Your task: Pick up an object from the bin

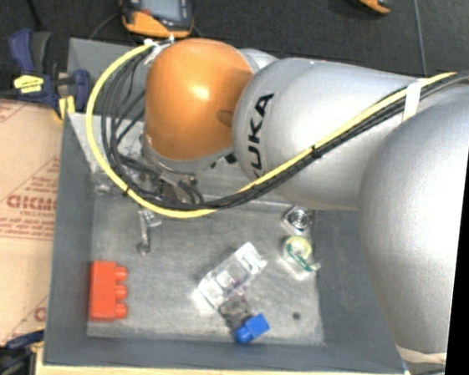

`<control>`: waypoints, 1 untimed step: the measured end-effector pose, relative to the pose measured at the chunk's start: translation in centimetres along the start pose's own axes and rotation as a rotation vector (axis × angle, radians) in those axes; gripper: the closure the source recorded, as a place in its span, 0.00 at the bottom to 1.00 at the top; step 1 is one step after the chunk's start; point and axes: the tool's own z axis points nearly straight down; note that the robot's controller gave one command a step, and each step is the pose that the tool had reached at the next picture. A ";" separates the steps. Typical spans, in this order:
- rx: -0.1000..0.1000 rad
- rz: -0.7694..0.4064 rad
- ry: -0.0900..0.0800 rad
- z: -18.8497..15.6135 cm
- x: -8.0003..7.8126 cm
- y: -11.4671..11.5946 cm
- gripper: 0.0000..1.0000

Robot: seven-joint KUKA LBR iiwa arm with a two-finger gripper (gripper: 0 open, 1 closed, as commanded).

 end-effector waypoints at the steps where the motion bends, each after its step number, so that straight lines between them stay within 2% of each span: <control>1: 0.002 -0.186 0.009 10.7 3.8 2.4 0.00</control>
Offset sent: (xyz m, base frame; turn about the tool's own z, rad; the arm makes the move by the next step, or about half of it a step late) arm -0.0431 0.0090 -0.1036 -0.1875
